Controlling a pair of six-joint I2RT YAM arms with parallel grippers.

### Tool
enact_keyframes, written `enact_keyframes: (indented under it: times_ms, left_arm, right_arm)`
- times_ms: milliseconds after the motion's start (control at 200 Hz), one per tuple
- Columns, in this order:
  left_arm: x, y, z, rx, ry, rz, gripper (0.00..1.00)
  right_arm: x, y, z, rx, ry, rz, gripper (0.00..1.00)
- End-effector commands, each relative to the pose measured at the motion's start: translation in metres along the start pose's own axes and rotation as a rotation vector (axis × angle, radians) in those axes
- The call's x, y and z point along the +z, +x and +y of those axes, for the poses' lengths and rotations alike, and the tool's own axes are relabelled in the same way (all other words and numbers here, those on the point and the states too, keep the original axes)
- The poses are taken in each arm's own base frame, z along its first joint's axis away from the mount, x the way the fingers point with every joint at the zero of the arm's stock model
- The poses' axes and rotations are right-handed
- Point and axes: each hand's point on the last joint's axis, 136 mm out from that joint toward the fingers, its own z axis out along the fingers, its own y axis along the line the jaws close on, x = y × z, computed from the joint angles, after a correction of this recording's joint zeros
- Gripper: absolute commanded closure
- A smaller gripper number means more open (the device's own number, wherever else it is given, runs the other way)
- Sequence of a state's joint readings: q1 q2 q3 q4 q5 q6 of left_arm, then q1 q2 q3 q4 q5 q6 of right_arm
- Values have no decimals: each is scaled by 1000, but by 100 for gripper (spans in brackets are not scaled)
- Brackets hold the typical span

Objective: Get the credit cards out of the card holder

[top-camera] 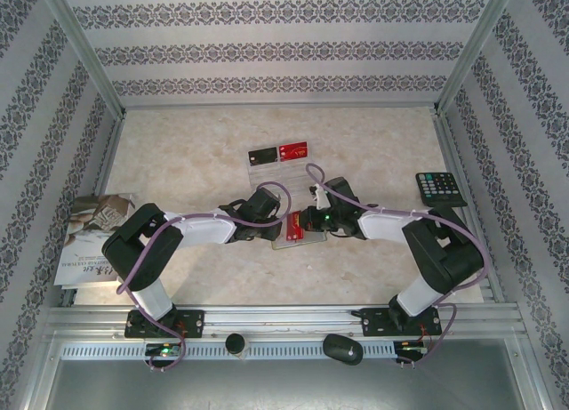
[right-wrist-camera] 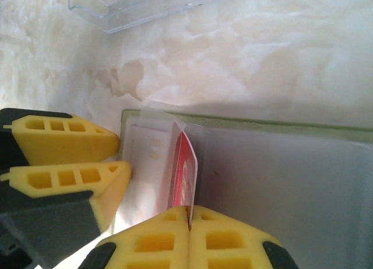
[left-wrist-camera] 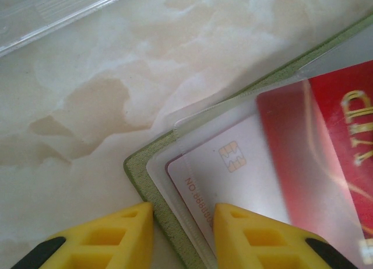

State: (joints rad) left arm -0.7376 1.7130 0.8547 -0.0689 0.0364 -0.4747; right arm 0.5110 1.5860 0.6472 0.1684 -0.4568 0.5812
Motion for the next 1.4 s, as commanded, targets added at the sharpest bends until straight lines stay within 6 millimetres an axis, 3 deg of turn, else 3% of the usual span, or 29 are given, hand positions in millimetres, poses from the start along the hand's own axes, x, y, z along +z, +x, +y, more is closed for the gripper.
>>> enact_keyframes:
  times_ms: [0, 140, 275, 430, 545, 660, 769, 1009, 1394]
  left_arm:
    - [8, 42, 14, 15, -32, 138, 68]
    - [5, 39, 13, 14, -27, 125, 67]
    - [-9, 22, 9, 22, -13, 69, 64]
    - [-62, -29, -3, 28, 83, -141, 57]
    - [-113, -67, -22, 33, 286, -325, 51]
    - [-153, -86, -46, 75, 493, -455, 50]
    - [-181, -95, -62, 71, 689, -544, 50]
    - [-205, -104, -86, 16, 1011, -592, 53]
    - [-223, -107, -93, 16, 1110, -638, 66]
  right_arm:
    - [-16, -1, -25, 14, 115, -55, 100]
    - [-42, -4, -36, -20, 230, -110, 100]
    - [-61, -13, -20, -59, 195, -170, 100]
    - [-84, -32, 20, -148, 65, -268, 100]
    - [-105, -49, 58, -221, -74, -345, 100]
    - [-125, -62, 96, -276, -222, -411, 100]
    - [-143, -73, 118, -266, -339, -469, 100]
    - [-169, -83, 156, -262, -546, -531, 100]
    - [-157, -77, 167, -252, -579, -490, 100]
